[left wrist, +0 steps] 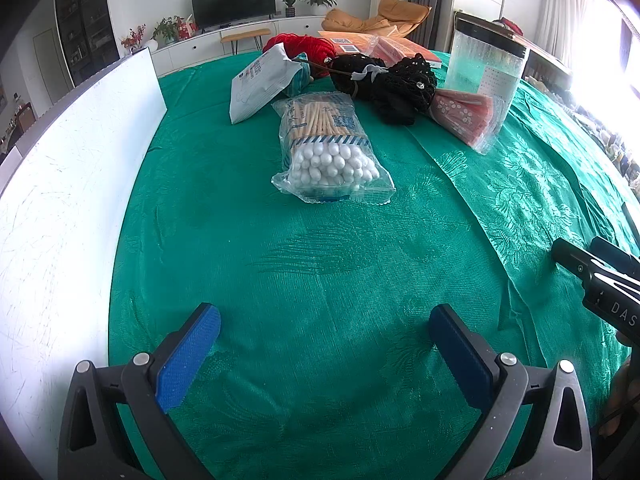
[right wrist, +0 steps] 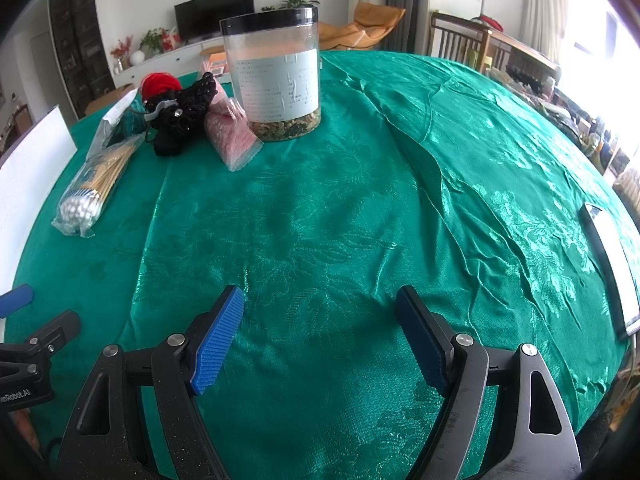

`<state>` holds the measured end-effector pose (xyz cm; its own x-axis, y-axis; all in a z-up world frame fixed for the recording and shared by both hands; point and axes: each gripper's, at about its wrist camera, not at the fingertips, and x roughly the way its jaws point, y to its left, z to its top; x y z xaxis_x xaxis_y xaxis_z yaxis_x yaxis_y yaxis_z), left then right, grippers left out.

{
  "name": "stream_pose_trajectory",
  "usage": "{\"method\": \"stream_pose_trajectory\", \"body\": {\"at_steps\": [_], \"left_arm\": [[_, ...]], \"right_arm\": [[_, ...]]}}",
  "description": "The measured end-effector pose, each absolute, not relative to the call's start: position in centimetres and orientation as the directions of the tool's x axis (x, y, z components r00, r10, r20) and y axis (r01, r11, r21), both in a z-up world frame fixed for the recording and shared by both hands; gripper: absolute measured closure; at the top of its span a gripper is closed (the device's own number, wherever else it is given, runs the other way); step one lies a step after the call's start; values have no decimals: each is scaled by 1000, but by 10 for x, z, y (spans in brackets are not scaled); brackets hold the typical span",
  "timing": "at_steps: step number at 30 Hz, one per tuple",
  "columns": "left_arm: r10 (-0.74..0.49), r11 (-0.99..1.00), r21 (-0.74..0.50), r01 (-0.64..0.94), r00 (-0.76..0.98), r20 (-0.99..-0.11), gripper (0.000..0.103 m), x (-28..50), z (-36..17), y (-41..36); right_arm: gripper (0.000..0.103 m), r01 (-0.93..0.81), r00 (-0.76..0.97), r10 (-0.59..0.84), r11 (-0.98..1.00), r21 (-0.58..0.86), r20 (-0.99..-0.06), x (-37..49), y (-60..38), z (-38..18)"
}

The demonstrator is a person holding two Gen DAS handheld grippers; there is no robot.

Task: Organize soft objects
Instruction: 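Return both tools to the table near the cotton swab bag, then grasp the cotton swab bag with the left tool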

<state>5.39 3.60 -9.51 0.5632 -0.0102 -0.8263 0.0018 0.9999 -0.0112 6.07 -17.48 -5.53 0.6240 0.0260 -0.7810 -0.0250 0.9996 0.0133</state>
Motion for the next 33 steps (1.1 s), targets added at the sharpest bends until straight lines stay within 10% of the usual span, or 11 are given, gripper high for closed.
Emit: {"method": "stream_pose_trajectory", "body": {"at_steps": [33], "left_arm": [[-55,994,-102,-48,585,-810,0,75,-61,44]], "right_arm": [[22,-24,623,26,1000,13,-782,61,-174,-55]]}}
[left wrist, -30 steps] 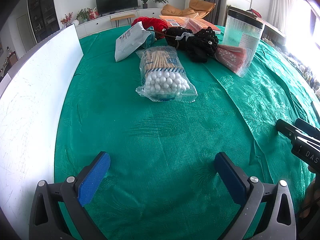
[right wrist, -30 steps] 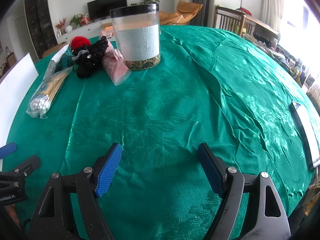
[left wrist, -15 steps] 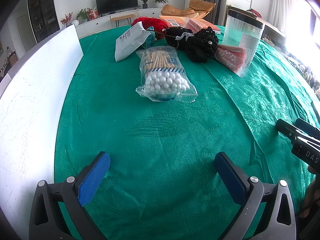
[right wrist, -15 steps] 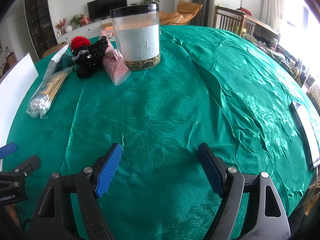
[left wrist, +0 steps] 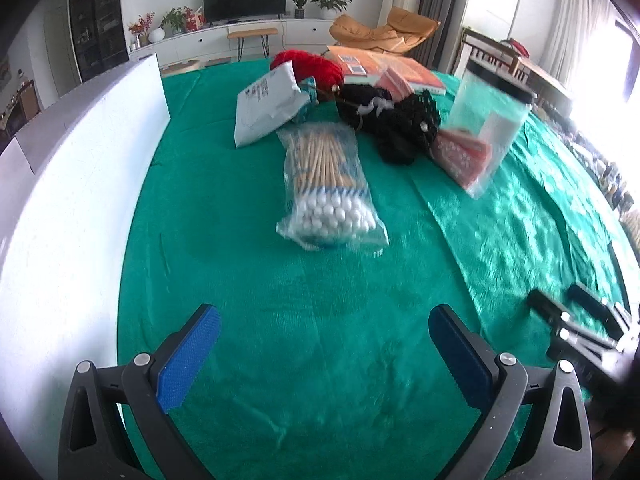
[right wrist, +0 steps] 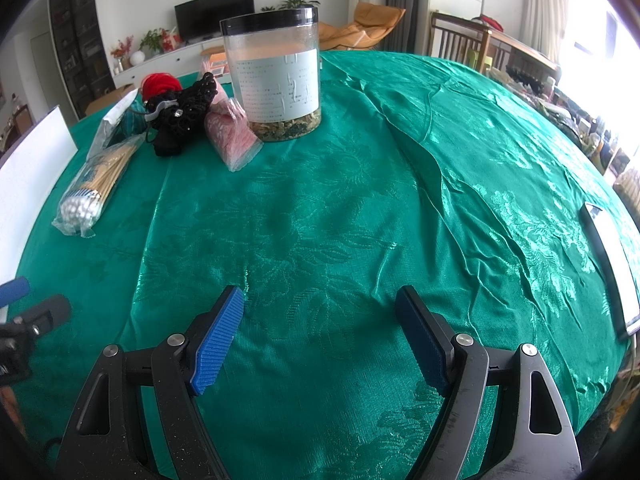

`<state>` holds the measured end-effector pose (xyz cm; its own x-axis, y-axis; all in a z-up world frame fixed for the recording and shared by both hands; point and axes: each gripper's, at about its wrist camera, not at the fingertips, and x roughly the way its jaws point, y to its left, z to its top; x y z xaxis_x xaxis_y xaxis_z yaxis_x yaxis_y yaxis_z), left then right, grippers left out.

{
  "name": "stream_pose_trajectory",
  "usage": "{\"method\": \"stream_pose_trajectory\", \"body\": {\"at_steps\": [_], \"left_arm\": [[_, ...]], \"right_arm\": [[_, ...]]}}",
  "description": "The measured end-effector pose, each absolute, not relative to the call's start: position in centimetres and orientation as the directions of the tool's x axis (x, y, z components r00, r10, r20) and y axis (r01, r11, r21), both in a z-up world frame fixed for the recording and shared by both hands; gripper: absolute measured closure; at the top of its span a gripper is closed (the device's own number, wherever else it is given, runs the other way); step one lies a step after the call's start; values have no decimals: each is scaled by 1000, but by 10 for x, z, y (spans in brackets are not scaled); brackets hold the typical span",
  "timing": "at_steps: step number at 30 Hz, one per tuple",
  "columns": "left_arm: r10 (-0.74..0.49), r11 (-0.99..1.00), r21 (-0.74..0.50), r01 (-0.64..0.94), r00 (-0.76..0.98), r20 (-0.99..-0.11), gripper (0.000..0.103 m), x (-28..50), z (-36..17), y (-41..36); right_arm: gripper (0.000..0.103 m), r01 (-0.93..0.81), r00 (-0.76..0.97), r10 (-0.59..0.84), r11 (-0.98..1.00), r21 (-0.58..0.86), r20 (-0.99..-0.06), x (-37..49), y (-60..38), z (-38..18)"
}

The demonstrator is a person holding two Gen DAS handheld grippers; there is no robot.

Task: Organize soft objects
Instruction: 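Grasp the cotton swab bag with the left tool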

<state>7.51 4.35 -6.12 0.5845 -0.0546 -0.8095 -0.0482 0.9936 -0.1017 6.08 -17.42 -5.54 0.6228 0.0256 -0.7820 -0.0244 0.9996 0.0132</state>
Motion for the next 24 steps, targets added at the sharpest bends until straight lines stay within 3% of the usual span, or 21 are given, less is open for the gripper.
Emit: {"method": "stream_pose_trajectory", "body": {"at_steps": [5,8,10,11,12,15,20,22,24], "left_arm": [[0,985,-96,-141,561,-828,0,139,-48,41],[65,986,-17,-165,479,-875,0,182,-68,39],[93,985,16,-169,462,-882,7,193,-75,40],[87,986,10,-167,463,-882,28,194,-76,41],[54,988,-22,-156,464,-884,58,190,-76,43],[33,990,-38,-138,483,-875,67,165,-69,45],[-21,993,-73,-92,471,-882,66,81,-66,41],[-21,997,-55,-59,462,-887,59,61,-71,37],[5,999,-16,-40,476,-879,23,57,-73,34]], "right_arm": [[22,-24,623,26,1000,13,-782,61,-174,-56],[22,-25,622,26,1000,13,-782,61,-174,-56],[22,-24,622,26,1000,14,-782,61,-174,-56],[22,-24,622,26,1000,14,-782,61,-174,-56],[22,-24,622,26,1000,14,-782,61,-174,-56],[21,-26,622,27,1000,14,-783,60,-173,-56],[21,-27,621,28,1000,14,-783,60,-173,-56],[21,-27,621,28,1000,14,-783,60,-173,-56],[21,-27,621,28,1000,14,-783,60,-173,-56]]}}
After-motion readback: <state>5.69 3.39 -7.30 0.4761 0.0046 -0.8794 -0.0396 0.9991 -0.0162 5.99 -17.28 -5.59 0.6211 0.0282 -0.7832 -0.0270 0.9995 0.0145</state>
